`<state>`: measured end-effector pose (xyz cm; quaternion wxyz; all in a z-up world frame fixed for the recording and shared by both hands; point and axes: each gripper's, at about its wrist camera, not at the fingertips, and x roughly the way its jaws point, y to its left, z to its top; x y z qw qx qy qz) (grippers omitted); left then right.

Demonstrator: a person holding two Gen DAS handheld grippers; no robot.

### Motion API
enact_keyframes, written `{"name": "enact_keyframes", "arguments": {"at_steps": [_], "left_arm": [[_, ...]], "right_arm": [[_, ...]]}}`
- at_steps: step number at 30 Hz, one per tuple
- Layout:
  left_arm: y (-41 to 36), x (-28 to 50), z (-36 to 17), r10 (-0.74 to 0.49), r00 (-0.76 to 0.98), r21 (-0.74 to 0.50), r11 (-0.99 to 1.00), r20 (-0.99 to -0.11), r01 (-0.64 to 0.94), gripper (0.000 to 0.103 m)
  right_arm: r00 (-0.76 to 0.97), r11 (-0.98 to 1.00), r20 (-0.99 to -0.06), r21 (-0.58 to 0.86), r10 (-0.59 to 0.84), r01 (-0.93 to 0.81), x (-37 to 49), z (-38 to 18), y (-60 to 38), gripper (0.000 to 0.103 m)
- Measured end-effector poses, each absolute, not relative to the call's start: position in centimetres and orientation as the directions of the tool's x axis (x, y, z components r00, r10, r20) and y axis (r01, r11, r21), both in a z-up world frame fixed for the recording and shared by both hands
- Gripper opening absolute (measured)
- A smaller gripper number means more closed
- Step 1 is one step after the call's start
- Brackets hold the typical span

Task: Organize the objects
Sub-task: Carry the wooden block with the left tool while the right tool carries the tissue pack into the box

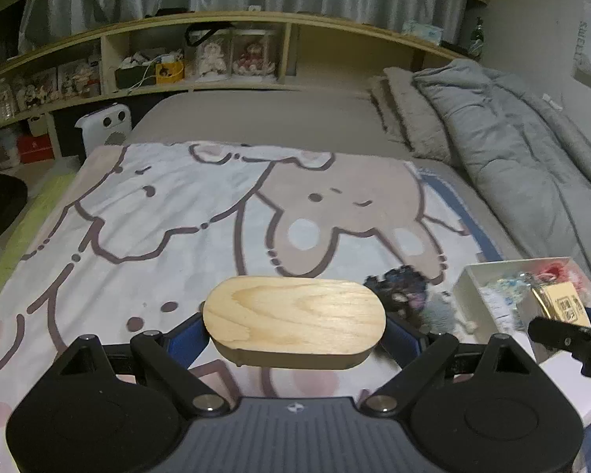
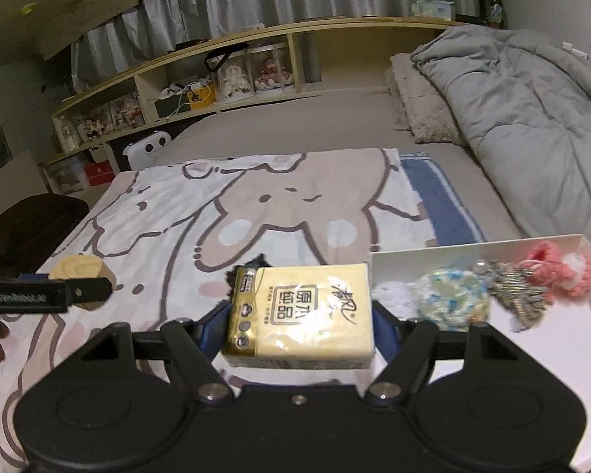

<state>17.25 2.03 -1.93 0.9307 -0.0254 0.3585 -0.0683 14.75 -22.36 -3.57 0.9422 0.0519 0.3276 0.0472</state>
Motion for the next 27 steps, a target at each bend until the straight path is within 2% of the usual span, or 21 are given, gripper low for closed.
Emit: {"name": "enact_keyframes", "arguments": {"at_steps": [10, 27], "left_arm": [[-3.0, 15.7, -0.2, -0.205, 0.735, -0.145, 0.979, -0.646, 0.146, 0.092], [-18.2, 14.8, -0.1, -0.351, 0.667, -0.255, 0.936, -0.658, 0.24, 0.092]], "right_arm": [[0.78, 0.994, -0.621, 0.113, 0.079, -0.01, 11.9, -2.2, -28.8, 0.074], [0.787, 0.981, -0.617, 0.165, 0.025, 0.098, 7.1, -2.8, -40.5, 0.074]]}}
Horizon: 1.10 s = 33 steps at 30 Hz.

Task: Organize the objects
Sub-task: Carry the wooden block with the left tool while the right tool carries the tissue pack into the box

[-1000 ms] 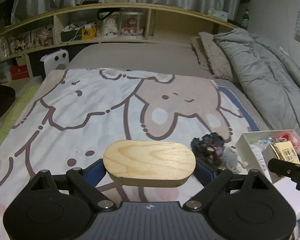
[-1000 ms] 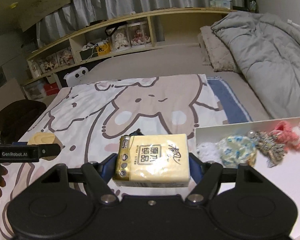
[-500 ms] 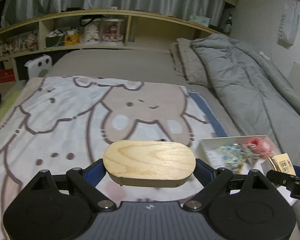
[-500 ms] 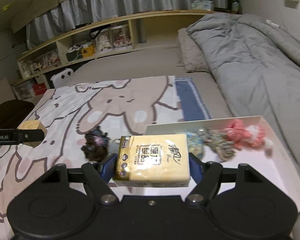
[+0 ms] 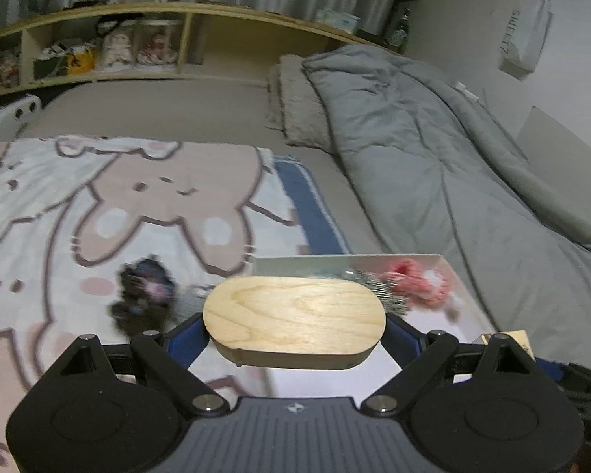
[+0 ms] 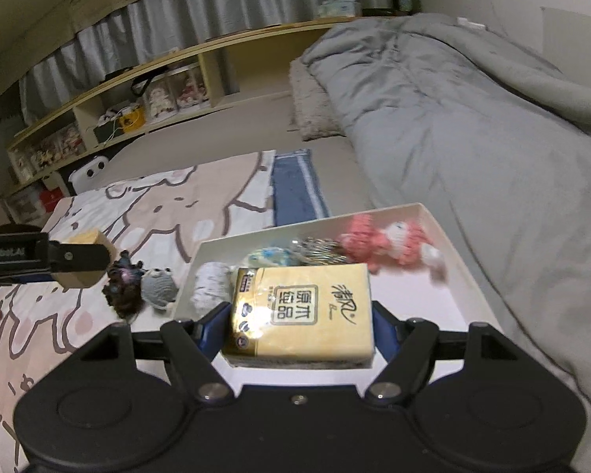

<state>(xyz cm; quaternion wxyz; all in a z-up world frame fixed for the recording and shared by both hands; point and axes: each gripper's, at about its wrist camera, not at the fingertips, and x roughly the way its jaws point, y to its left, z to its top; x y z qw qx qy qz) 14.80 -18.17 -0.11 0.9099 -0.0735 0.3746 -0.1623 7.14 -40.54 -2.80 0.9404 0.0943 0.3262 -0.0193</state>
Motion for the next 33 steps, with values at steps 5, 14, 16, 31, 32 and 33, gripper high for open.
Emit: {"name": "enact_keyframes", "arguments": {"at_steps": [5, 14, 16, 31, 32, 33], "left_arm": [[-22.1, 15.4, -0.8, -0.377, 0.644, -0.297, 0.925, -0.666, 0.235, 0.092], [-28.7, 16.8, -3.5, -0.412, 0.575, -0.366, 0.909, -0.707, 0.201, 0.092], [-30.0, 17.3, -4.5, -0.412, 0.554, -0.375, 0.908, -0.724, 0.187, 0.092], [-36.0, 20.7, -10.8, -0.484, 0.386, -0.492, 0.866, -0.785, 0.085, 0.092], [-36.3, 21.0, -11.0, -0.488, 0.377, -0.496, 0.864, -0.787, 0.081, 0.092], [-36.5, 21.3, -11.3, -0.492, 0.366, -0.502, 0.862, -0.79, 0.077, 0.092]], "right_arm": [[0.783, 0.982, -0.621, 0.16, 0.019, 0.103, 6.4, -3.4, -43.0, 0.074], [0.756, 0.99, -0.654, 0.114, 0.013, 0.081, 6.9, -6.3, -45.2, 0.074], [0.748, 0.992, -0.664, 0.101, 0.012, 0.074, 7.0, -7.1, -45.6, 0.074], [0.69, 0.996, -0.723, 0.082, 0.035, 0.035, 8.0, -11.6, -48.3, 0.074], [0.688, 0.996, -0.724, 0.081, 0.037, 0.031, 8.0, -11.7, -48.4, 0.074], [0.689, 0.997, -0.724, 0.074, 0.037, 0.025, 8.0, -11.8, -48.4, 0.074]]}}
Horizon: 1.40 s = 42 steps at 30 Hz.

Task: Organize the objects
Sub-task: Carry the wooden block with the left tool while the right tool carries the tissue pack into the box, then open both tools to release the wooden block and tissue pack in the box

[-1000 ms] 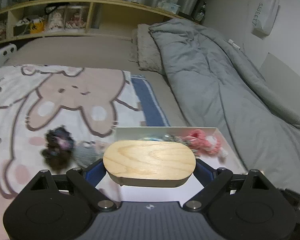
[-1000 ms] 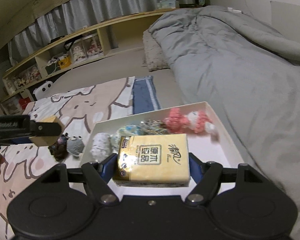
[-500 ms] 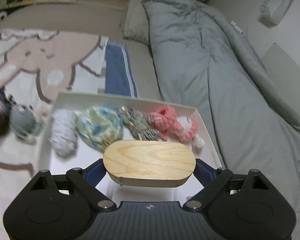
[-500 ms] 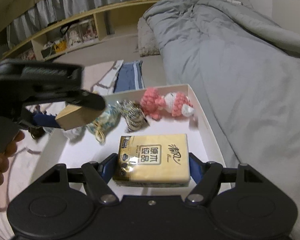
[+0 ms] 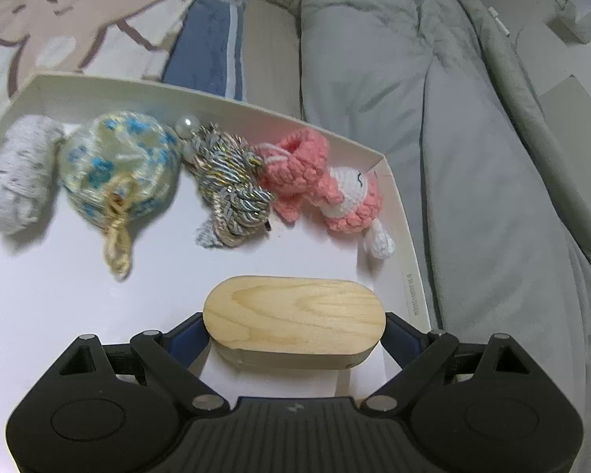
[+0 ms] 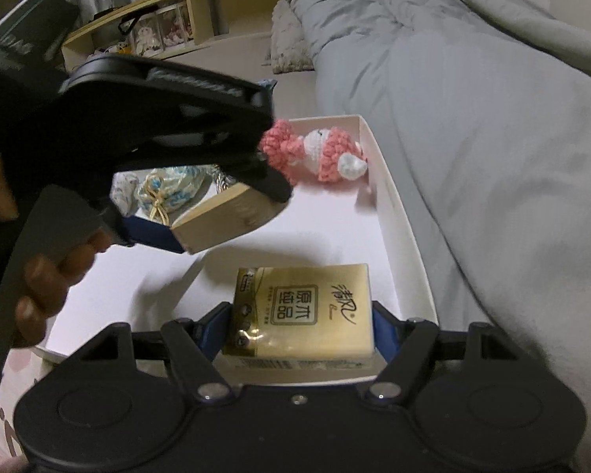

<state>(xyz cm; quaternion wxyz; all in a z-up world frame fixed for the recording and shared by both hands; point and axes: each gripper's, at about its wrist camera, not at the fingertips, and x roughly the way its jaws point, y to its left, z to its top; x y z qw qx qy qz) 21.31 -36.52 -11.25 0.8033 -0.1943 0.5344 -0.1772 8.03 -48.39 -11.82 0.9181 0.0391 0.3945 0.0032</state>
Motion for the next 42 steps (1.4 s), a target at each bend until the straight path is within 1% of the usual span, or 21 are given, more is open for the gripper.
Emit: {"name": "enact_keyframes", "arguments": {"at_steps": [5, 7, 9, 15, 17, 23, 28, 31, 34, 42], "left_arm": [[-37.4, 22.4, -12.4, -0.518, 0.318, -0.533, 0.845, -0.794, 0.047, 0.094], [-37.7, 22.5, -12.4, -0.531, 0.31, -0.541, 0.839, -0.788, 0.061, 0.1], [-37.7, 22.6, -12.5, -0.561, 0.285, -0.568, 0.82, -0.778, 0.063, 0.102], [-37.4, 22.4, -12.0, -0.579, 0.275, -0.568, 0.813, -0.767, 0.128, 0.101], [-37.2, 22.3, -11.6, -0.585, 0.272, -0.568, 0.81, -0.764, 0.146, 0.101], [-36.3, 21.4, -10.2, -0.57, 0.294, -0.526, 0.822, -0.768, 0.22, 0.1], [-34.8, 20.4, -8.6, -0.544, 0.327, -0.481, 0.838, -0.773, 0.257, 0.1], [-33.7, 19.9, -7.6, -0.528, 0.355, -0.455, 0.848, -0.772, 0.272, 0.1], [-32.7, 19.3, -6.3, -0.501, 0.39, -0.412, 0.863, -0.773, 0.294, 0.1], [-29.7, 17.0, -3.9, -0.438, 0.472, -0.298, 0.891, -0.765, 0.343, 0.101]], "right_arm": [[0.686, 0.998, -0.726, 0.068, 0.048, 0.002, 8.3, -11.8, -48.2, 0.074], [0.684, 0.998, -0.728, 0.069, 0.053, -0.004, 8.4, -11.9, -48.1, 0.074], [0.68, 0.998, -0.732, 0.068, 0.054, -0.005, 8.5, -11.9, -48.1, 0.074], [0.662, 0.997, -0.748, 0.071, 0.055, -0.004, 8.7, -11.9, -47.7, 0.076], [0.662, 0.998, -0.748, 0.068, 0.047, 0.007, 8.6, -11.7, -47.7, 0.08], [0.673, 0.997, -0.739, 0.071, 0.028, 0.036, 8.0, -10.8, -48.1, 0.081], [0.69, 0.995, -0.723, 0.083, 0.021, 0.058, 7.4, -9.3, -48.1, 0.081], [0.697, 0.992, -0.717, 0.107, 0.025, 0.074, 7.4, -8.5, -48.1, 0.083], [0.704, 0.987, -0.71, 0.133, 0.029, 0.094, 6.9, -7.3, -48.1, 0.083], [0.722, 0.984, -0.692, 0.126, -0.003, 0.125, 5.7, -5.1, -47.2, 0.086]]}}
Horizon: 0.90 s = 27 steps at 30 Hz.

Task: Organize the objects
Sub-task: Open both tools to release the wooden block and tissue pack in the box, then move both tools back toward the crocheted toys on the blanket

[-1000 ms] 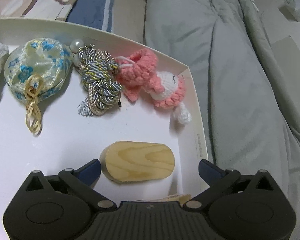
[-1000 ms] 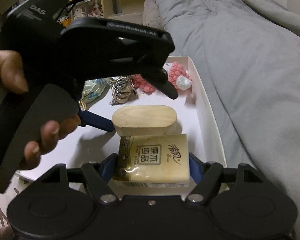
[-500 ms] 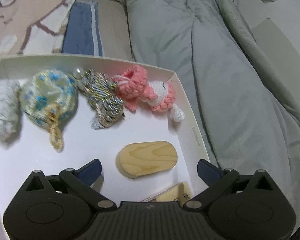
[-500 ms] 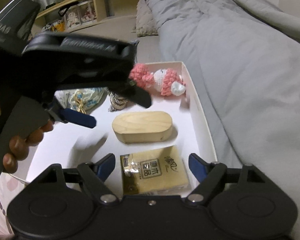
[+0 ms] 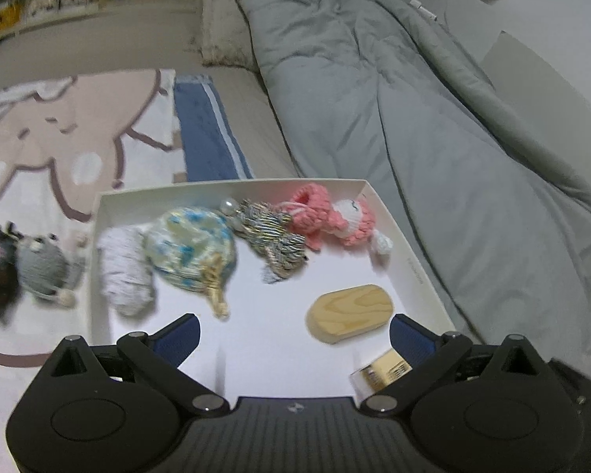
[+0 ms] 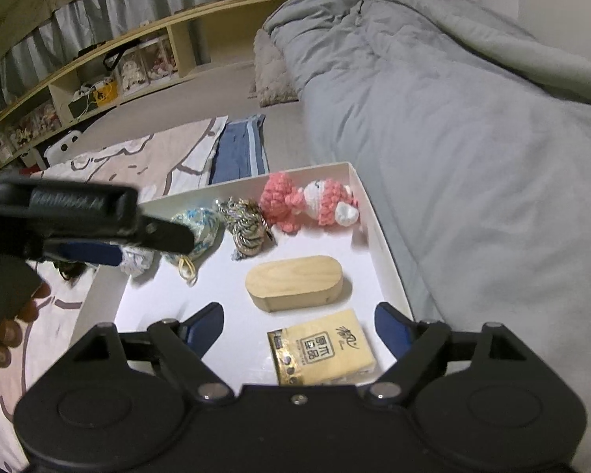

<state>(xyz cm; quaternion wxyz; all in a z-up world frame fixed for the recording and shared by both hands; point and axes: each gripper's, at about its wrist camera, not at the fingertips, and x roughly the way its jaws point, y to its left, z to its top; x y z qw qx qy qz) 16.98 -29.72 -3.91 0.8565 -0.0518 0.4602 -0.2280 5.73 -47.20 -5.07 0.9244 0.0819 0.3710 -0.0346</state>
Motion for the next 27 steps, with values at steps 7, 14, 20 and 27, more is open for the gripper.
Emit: {"name": "enact_keyframes", "arguments": {"at_steps": [7, 14, 20, 27], "left_arm": [[-27.3, 15.2, -2.9, -0.398, 0.521, -0.224, 0.904, -0.755, 0.365, 0.102], [-25.3, 13.5, -2.6, -0.386, 0.553, -0.184, 0.904, -0.739, 0.386, 0.103], [-23.8, 12.3, -2.6, -0.382, 0.574, -0.147, 0.899, -0.724, 0.414, 0.103], [-21.9, 11.7, -2.5, -0.397, 0.59, -0.148, 0.893, -0.703, 0.424, 0.103]], "right_arm": [[0.726, 0.98, -0.688, 0.128, -0.023, 0.153, 4.8, -3.7, -46.4, 0.092], [0.728, 0.974, -0.684, 0.131, -0.046, 0.185, 3.9, -2.7, -45.7, 0.097], [0.727, 0.972, -0.684, 0.124, -0.063, 0.201, 3.4, -2.4, -45.0, 0.102], [0.715, 0.967, -0.693, 0.113, -0.088, 0.228, 3.0, -2.5, -44.2, 0.103]]}}
